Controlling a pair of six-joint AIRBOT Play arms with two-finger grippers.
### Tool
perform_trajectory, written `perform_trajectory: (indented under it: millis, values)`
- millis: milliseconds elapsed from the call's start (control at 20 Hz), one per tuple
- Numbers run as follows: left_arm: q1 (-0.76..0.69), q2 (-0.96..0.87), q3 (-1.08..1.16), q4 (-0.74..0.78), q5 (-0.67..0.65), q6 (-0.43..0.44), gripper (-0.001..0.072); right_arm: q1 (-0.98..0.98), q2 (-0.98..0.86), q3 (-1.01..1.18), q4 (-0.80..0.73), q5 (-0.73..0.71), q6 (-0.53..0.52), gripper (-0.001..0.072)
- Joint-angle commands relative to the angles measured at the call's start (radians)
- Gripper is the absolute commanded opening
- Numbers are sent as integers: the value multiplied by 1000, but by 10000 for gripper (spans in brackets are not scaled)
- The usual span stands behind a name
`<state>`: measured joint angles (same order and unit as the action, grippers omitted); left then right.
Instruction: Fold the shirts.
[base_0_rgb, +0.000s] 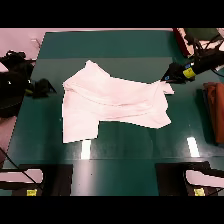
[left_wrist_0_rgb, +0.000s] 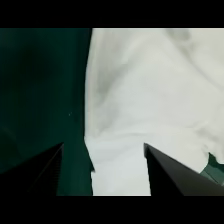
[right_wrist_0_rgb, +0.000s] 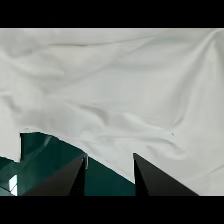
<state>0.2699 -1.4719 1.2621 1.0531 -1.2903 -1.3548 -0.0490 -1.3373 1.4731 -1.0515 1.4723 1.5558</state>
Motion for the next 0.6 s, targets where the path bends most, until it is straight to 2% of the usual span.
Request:
perform_trajectory:
  millis: [0, 350, 400, 450, 500, 550]
  values:
    - [15, 9, -175, -35, 85, 23, 588, -4, 81, -123, 12, -52, -13, 310]
    - [-102, 7, -260, -73, 203, 50, 587, -4, 117, -174, 12, -49, -13, 303]
    - [-118, 7, -260, -73, 207, 45, 549, -4, 117, -174, 12, -47, -13, 303]
    - [-129, 7, -260, -73, 207, 45, 472, -4, 117, -174, 12, -47, -13, 303]
    - [-137, 7, -260, -74, 205, 45, 466, -4, 117, -174, 11, -45, -14, 303]
    - [-140, 7, -259, -74, 203, 44, 427, -5, 117, -174, 5, -31, -23, 303]
